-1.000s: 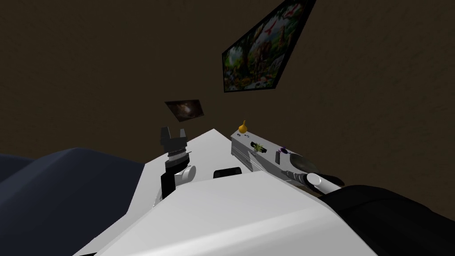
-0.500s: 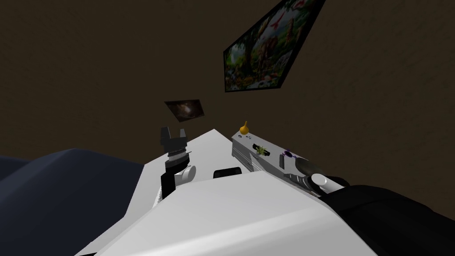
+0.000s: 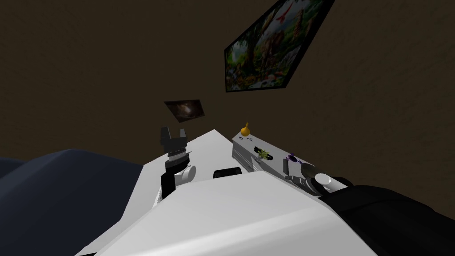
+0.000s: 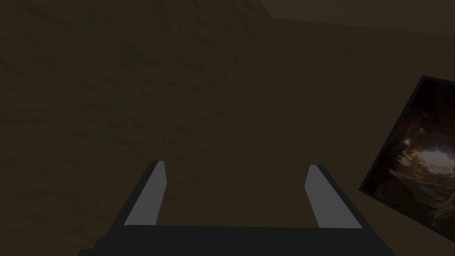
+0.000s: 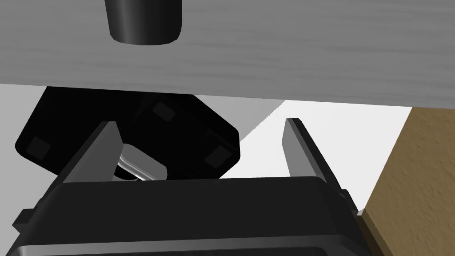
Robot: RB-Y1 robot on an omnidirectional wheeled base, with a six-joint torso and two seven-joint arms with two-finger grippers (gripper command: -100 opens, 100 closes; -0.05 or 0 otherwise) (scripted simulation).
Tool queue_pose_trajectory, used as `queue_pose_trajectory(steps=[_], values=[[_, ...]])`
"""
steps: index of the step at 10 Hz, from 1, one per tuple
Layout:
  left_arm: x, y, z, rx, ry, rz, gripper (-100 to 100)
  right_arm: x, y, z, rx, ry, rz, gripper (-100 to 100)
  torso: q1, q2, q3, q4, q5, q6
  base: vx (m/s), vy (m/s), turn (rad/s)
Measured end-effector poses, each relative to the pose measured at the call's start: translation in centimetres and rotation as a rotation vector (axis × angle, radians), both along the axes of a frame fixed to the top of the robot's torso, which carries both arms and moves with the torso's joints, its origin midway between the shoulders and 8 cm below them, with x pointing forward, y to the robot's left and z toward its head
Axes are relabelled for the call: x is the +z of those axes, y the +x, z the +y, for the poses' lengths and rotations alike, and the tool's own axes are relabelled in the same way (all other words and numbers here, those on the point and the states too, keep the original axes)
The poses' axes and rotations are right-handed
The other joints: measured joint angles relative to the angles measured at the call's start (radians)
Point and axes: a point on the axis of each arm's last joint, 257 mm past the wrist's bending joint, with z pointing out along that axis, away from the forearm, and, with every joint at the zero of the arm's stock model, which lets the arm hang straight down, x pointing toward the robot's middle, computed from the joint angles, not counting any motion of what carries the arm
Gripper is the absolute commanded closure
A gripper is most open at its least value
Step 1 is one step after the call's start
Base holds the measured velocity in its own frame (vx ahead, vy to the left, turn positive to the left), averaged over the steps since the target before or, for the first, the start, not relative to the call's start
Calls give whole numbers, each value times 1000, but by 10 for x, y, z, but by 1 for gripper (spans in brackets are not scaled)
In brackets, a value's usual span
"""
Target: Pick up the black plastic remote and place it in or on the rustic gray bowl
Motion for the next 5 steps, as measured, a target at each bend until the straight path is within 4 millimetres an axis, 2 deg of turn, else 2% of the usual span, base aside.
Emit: queue_pose_trajectory(steps=[4,5], values=[[0,0,0,0,0,0,0,2,-12,6,-115,91,51,-100,-1,-1,0,0,0,0,103,-56,44],[0,0,0,0,0,0,0,3,-13,6,-137,106,60,-100,-3,-1,-1,0,0,0,50,-41,19]])
